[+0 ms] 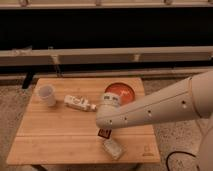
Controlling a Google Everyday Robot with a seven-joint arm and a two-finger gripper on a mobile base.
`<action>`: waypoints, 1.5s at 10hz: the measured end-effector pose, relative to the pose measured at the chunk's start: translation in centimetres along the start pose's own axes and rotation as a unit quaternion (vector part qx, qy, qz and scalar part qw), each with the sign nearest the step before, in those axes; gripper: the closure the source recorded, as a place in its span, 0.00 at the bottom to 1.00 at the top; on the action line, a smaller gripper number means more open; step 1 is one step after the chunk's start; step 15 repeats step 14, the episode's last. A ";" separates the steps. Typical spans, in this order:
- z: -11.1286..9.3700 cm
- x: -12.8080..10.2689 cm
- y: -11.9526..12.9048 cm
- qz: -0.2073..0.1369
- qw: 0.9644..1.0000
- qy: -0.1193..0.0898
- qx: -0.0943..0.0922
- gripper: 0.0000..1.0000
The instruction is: Place the eraser on the white sponge
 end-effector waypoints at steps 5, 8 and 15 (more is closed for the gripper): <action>-0.4 -4.2 1.9 -0.021 0.999 -0.024 -0.013 0.37; -0.1 -7.2 4.3 -0.016 0.998 -0.050 -0.021 0.22; -0.4 -6.0 4.6 -0.008 0.999 -0.050 -0.017 0.29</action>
